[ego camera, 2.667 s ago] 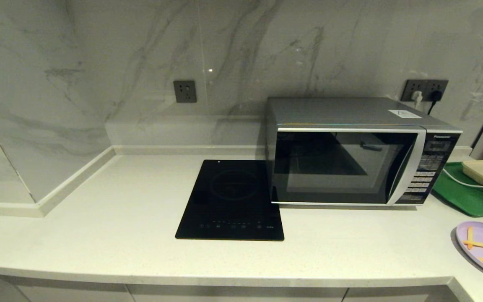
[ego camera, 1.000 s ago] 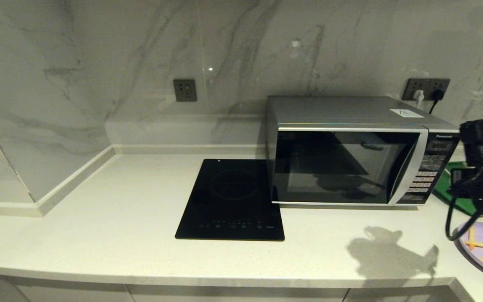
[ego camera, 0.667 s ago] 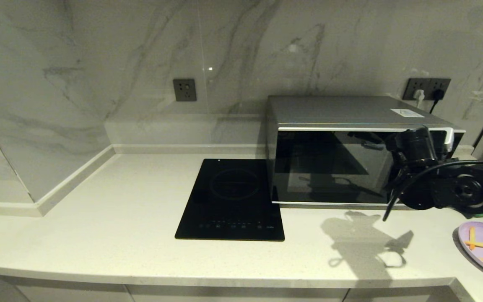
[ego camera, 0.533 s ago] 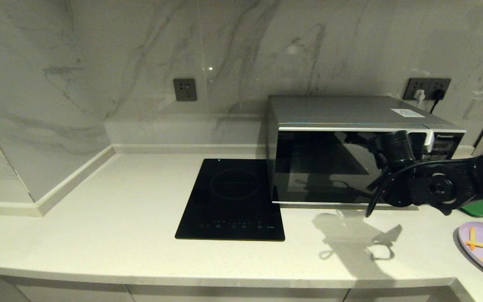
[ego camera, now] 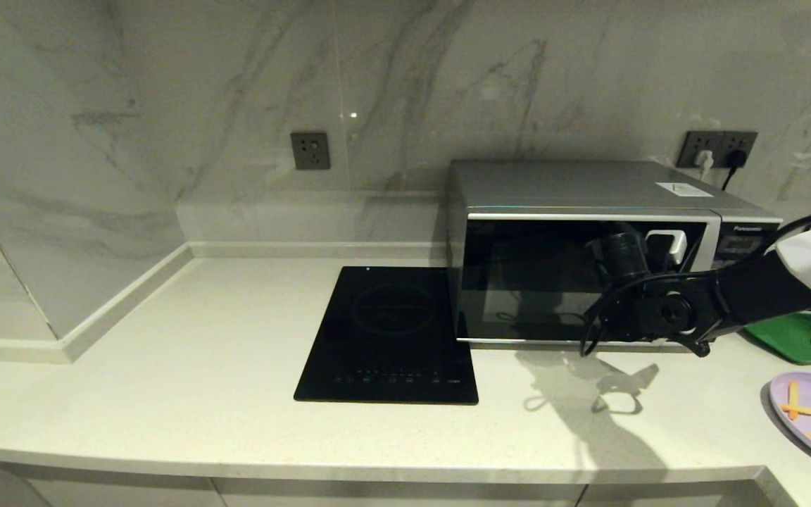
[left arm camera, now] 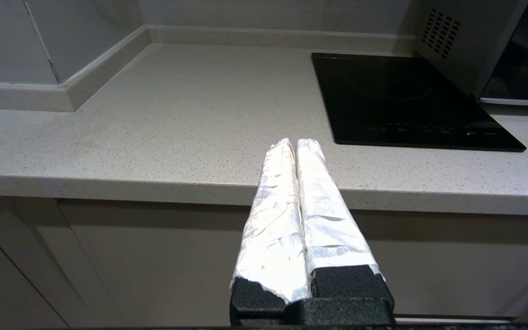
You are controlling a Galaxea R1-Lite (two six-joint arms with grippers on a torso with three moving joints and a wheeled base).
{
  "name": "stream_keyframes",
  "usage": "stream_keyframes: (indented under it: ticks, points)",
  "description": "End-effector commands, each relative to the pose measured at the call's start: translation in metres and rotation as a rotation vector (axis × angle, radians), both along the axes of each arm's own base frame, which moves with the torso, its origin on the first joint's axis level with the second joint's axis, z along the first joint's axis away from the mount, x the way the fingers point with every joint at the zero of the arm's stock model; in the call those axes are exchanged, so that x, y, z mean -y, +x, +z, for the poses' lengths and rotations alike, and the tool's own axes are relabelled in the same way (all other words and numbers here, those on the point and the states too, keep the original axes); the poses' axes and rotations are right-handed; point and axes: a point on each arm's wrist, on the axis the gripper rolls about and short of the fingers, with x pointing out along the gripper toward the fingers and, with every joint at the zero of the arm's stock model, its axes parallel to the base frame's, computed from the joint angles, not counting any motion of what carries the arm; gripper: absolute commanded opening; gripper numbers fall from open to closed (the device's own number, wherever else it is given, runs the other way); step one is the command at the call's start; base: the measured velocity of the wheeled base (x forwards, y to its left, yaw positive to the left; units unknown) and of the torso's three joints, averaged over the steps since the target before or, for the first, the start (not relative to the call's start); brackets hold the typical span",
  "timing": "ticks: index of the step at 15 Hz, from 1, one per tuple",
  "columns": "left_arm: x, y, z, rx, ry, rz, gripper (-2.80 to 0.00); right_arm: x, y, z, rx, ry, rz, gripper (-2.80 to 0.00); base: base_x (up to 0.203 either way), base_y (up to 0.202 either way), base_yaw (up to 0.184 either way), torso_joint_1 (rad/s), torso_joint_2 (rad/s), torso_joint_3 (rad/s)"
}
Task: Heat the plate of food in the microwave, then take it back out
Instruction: Open the microwave oven
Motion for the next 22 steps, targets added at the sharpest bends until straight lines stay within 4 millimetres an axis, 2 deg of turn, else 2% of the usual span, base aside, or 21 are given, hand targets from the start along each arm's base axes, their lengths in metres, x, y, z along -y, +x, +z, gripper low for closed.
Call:
stream_keyframes:
  ticks: [1,5,9,12,22]
  points:
    - [0.0,0.0,0.0,0.0,-0.001,0.001,-2.8,0.01,0.01,-0.001,0.02,0.003,-0.035,0.0,0.0,0.0,0.0,0.0,0.0,0.0]
    - [0.0,0.0,0.0,0.0,-0.001,0.001,-2.8,0.018,0.016,0.003,0.044,0.009,-0.058,0.0,0.0,0.0,0.0,0.0,0.0,0.0]
    - [0.0,0.0,0.0,0.0,-0.001,0.001,-2.8,0.038,0.028,0.01,0.086,0.016,-0.11,0.0,0.0,0.0,0.0,0.0,0.0,0.0]
    - [0.0,0.0,0.0,0.0,-0.001,0.001,-2.8,0.051,0.029,0.01,0.093,0.019,-0.144,0.0,0.0,0.0,0.0,0.0,0.0,0.0]
    - [0.0,0.0,0.0,0.0,-0.001,0.001,-2.8,0.055,0.021,-0.003,0.077,0.03,-0.16,0.0,0.0,0.0,0.0,0.0,0.0,0.0]
